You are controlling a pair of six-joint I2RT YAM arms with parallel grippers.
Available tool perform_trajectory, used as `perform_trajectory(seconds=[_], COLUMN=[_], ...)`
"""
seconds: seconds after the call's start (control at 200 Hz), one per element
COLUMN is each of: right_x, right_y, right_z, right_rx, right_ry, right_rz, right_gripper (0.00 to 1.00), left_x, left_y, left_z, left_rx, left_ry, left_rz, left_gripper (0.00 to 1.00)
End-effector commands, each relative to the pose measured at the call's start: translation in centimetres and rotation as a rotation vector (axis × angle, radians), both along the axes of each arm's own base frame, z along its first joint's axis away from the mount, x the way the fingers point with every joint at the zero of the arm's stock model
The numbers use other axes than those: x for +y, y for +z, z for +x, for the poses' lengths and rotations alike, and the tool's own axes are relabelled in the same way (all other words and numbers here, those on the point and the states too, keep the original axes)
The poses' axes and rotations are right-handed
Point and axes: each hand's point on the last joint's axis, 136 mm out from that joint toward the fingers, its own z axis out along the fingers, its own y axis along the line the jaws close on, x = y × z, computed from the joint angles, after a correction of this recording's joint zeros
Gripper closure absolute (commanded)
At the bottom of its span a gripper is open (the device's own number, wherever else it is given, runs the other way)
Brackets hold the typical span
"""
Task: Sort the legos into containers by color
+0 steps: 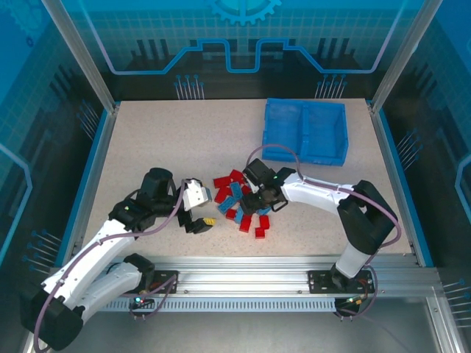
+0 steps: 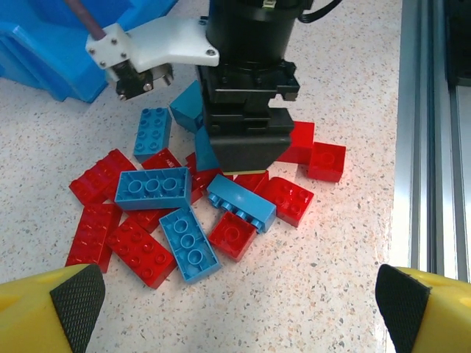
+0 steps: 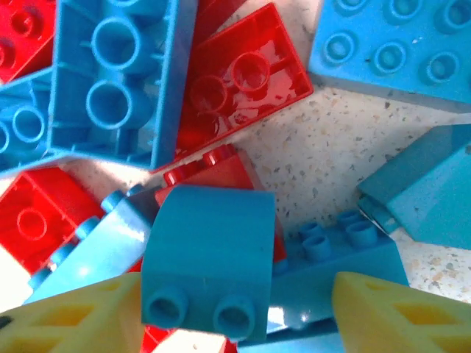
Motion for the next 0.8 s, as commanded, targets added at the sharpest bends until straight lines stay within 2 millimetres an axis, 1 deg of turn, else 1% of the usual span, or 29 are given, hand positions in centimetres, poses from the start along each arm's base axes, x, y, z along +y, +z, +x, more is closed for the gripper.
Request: perform_trajectory(seconds=[0.0,0.08,0.215,0.27,0.325,0.395,0.44,0.5,0.57,0.64,0.68,0.72,0.75,0.795], right_x=[1.0,1.4,1.7,1.8,1.7,1.6,1.4,0.4,-1.8,-5.0,-7.3,-10.0,-12.1,-15.4], right_y=[0.6,0.7,0.8,1.1,1.5,2.9,4.4,6.8,9.8,12.8,14.6,16.0,16.7,17.2], right_z=[1.3,1.2,1.3,1.3,1.4,1.5,1.8,2.6,3.9,5.5,6.7,7.8,8.6,9.9], right_rx=[-0.062,-0.061,-0.060,-0.063,-0.072,-0.106,-0.148,-0.219,-0.301,-0.387,-0.442,-0.486,-0.508,-0.524], right_ry=[0.015,0.023,0.029,0.027,0.020,-0.001,-0.017,-0.062,-0.145,-0.249,-0.321,-0.401,-0.467,-0.567], right_rz=[-0.002,0.013,0.023,0.030,0.037,0.059,0.082,0.108,0.129,0.142,0.153,0.161,0.164,0.160], right_gripper=[0.38,0.44,0.58,0.63,0.66,0.69,0.69,0.70,0.70,0.70,0.70,0.70,0.70,0.70], left_x=[-0.4,-0.4,-0.5,-0.5,-0.5,-0.5,-0.5,-0.5,-0.5,-0.4,-0.2,-0.1,0.1,0.2], left_y=[-0.4,-0.5,-0.5,-0.5,-0.5,-0.5,-0.4,-0.2,0.3,0.7,0.7,0.7,0.7,0.8], left_z=[-0.7,-0.8,-0.7,-0.7,-0.7,-0.7,-0.7,-0.5,-0.1,0.4,0.7,1.0,1.2,1.4], left_rx=[-0.013,-0.011,-0.013,-0.014,-0.014,-0.012,-0.019,-0.035,-0.063,-0.091,-0.106,-0.120,-0.128,-0.137], left_ry=[-0.055,-0.057,-0.058,-0.058,-0.058,-0.057,-0.056,-0.049,-0.031,-0.003,0.013,0.028,0.038,0.049], left_rz=[-0.006,-0.008,-0.010,-0.010,-0.010,-0.011,-0.016,-0.025,-0.041,-0.051,-0.049,-0.042,-0.036,-0.031], left_gripper=[0.01,0.01,0.01,0.01,0.01,0.01,0.01,0.01,0.01,0.01,0.01,0.01,0.01,0.01])
